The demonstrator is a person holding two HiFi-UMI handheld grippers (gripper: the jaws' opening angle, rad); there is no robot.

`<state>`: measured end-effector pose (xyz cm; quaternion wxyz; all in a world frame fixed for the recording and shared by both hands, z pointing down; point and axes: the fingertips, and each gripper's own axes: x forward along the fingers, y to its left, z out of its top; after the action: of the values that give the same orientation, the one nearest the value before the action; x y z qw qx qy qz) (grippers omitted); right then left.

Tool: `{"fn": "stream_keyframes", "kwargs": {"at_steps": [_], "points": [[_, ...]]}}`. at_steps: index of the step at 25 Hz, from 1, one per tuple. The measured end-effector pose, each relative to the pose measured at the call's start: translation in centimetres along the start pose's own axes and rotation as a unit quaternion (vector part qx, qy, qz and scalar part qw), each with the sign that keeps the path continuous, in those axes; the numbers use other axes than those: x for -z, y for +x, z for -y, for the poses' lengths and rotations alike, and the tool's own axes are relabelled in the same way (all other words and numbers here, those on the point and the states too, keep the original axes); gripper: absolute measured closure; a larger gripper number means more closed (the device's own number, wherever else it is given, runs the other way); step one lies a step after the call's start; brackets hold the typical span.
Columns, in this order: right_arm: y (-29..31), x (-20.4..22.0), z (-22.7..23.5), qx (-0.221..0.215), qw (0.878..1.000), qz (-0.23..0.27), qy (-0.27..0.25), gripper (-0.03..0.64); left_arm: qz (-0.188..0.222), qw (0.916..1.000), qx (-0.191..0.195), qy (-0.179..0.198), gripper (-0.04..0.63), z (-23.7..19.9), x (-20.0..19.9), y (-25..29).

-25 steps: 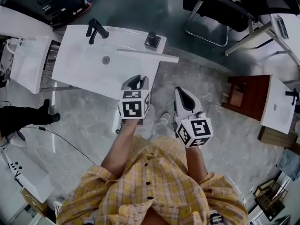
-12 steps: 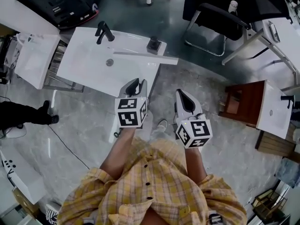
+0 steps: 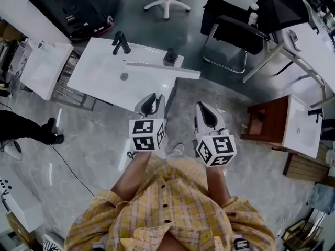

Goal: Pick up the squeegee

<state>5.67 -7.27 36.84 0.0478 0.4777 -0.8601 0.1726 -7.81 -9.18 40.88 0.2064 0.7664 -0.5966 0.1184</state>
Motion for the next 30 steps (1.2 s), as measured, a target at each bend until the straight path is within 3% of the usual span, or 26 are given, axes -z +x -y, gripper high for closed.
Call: {"fn": "stream_keyframes", "kwargs": {"at_steps": [22,30], "points": [[-3.0,-3.3,-1.5,-0.016,0.999,0.041,-0.029,0.618,0.128,0.9904,-0.006,0.05,0.508,2.5,-4.4,-6.4],[-3.8,-3.9,-1.9,-0.016,0.998,0.052,-0.036,0.618,0.15,0.987,-0.007,0.059,0.508,3.1,-4.9,-7.5]]}}
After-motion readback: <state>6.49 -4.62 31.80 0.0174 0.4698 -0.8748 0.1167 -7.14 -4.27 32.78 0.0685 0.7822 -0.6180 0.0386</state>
